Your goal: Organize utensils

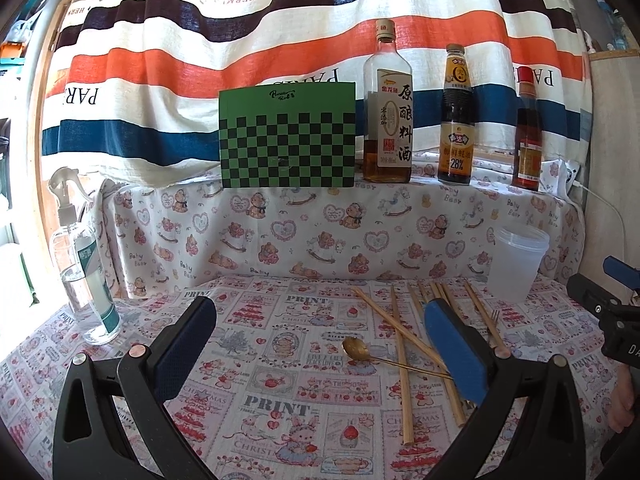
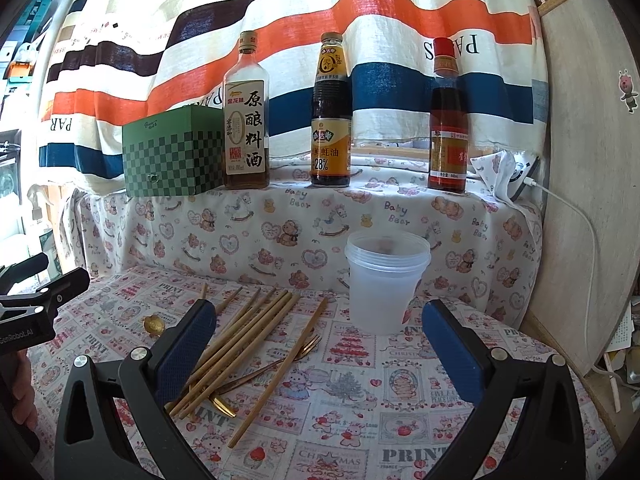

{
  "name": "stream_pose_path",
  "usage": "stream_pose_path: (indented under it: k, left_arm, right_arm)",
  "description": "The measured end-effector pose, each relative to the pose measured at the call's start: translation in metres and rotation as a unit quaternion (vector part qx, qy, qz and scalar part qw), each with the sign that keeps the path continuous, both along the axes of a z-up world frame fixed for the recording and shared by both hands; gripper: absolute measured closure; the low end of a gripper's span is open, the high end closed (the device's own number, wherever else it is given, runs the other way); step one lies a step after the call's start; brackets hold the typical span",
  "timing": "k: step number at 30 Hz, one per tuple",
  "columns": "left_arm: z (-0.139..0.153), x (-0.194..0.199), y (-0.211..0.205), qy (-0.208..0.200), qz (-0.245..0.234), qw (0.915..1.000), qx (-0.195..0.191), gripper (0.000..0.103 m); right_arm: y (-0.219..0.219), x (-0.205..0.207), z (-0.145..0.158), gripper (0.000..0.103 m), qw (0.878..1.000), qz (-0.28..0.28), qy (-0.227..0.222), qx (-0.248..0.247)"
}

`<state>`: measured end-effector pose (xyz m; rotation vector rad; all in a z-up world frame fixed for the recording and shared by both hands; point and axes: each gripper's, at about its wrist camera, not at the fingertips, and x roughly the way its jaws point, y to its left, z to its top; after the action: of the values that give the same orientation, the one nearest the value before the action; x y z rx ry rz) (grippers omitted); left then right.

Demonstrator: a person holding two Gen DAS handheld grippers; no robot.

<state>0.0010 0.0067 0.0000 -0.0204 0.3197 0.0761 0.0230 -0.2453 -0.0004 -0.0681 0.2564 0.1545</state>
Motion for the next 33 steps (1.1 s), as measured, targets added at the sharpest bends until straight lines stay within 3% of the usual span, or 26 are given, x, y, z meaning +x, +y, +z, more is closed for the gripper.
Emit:
stream_pose_path:
  k: [15,29,33]
  left_arm:
    - [-0.001,0.004,0.01,0.01,0.003,0.9996,-0.026,0.0]
    - [0.002,-0.007,0.0,-0.018,-0.01,0.9998,-0.001,0.0]
    - [0.002,-0.004,0.002,-0.009,-0.014,0.9998,-0.009,0.006]
  right_arm:
    - [0.004,-0.001,0.001,0.0,1.0,0.014,-0.002,-0.001]
    - [0.008,-0.006,0.001,0.0,0.999,0.035,0.002,0.002]
    - [0.008,-0.005,0.0,0.008,0.999,0.033,0.009,0.002]
